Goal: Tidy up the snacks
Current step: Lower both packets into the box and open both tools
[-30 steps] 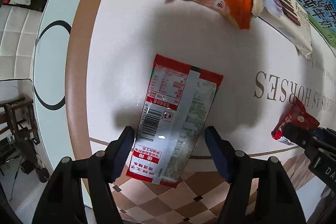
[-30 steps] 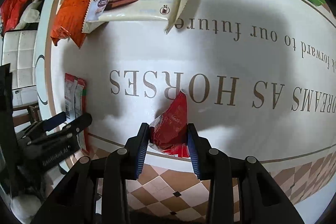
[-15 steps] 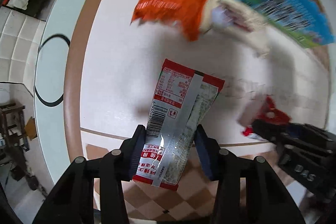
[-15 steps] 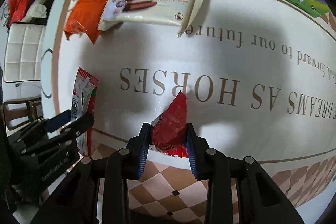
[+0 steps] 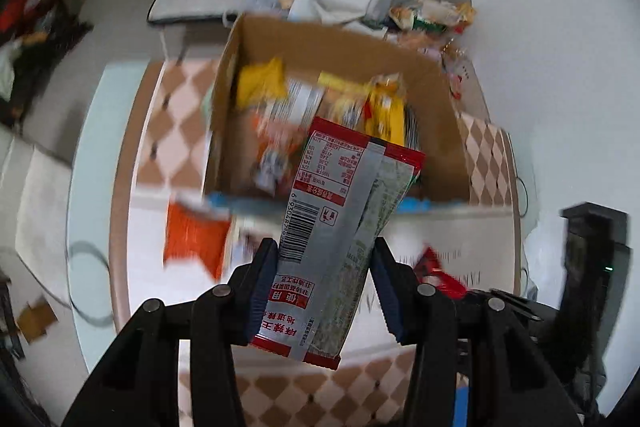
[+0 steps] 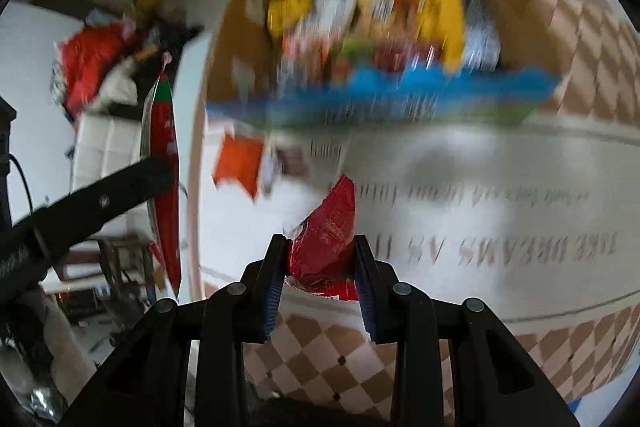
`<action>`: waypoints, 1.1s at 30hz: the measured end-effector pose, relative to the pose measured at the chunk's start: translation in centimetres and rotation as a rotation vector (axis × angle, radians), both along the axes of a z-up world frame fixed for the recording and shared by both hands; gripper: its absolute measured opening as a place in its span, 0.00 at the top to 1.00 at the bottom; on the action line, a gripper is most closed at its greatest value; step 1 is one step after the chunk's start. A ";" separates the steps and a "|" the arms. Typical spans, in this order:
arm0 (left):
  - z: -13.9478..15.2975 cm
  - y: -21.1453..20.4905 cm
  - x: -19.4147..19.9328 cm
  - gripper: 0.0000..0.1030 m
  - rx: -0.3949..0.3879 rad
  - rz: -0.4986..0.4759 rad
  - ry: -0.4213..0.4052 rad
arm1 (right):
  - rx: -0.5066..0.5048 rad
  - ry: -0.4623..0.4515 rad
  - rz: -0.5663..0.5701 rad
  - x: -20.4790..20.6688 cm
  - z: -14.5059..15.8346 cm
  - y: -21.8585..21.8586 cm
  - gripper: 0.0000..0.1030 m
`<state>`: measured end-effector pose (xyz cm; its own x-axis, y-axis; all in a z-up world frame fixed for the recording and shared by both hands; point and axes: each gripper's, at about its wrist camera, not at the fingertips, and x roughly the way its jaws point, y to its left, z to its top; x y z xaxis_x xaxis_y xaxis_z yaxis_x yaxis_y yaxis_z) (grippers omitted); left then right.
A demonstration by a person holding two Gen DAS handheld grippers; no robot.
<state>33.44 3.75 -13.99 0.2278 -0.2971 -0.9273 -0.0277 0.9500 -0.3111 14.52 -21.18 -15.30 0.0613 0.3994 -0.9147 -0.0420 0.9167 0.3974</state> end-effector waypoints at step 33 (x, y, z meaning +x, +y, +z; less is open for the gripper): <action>-12.3 1.5 13.4 0.13 0.233 0.038 0.277 | -0.263 0.168 -0.094 14.5 -9.1 -5.8 0.11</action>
